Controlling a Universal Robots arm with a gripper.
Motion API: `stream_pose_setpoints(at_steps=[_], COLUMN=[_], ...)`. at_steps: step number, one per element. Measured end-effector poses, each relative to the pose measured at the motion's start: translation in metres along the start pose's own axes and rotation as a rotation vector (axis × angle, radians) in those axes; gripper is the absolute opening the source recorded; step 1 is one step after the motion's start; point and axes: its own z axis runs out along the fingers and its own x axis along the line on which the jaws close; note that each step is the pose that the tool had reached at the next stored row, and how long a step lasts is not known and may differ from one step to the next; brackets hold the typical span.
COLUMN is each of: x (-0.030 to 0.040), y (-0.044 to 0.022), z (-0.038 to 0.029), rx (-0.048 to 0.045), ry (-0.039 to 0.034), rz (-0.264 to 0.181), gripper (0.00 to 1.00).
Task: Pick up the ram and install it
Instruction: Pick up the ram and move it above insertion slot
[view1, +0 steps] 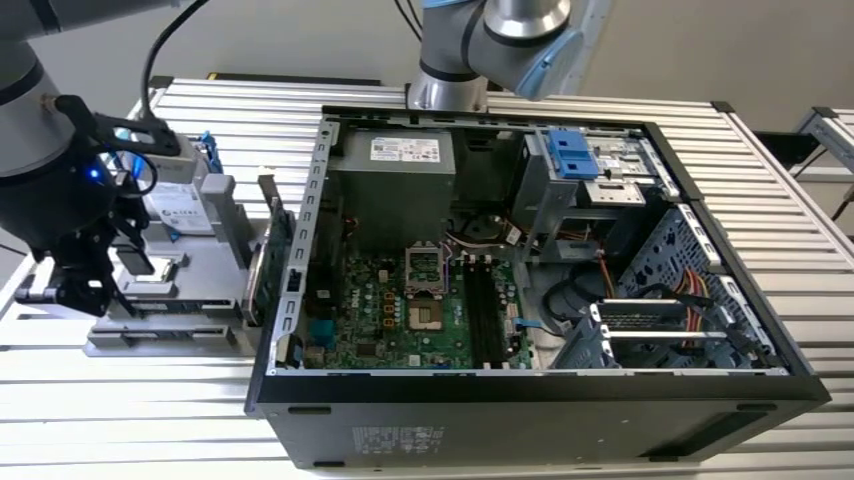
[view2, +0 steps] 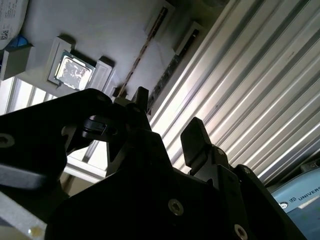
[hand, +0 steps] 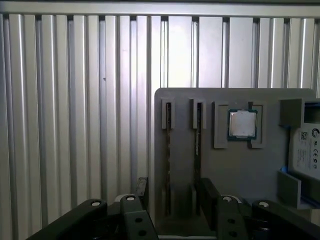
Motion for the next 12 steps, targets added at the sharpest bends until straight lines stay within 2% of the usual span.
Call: stream_pose_setpoints(at_steps=[12], x=[0.0002], y=[-0.0001], z=[0.0076], rx=[-0.0001], ry=[0.0001], rz=[-0.001], gripper=[1.0])
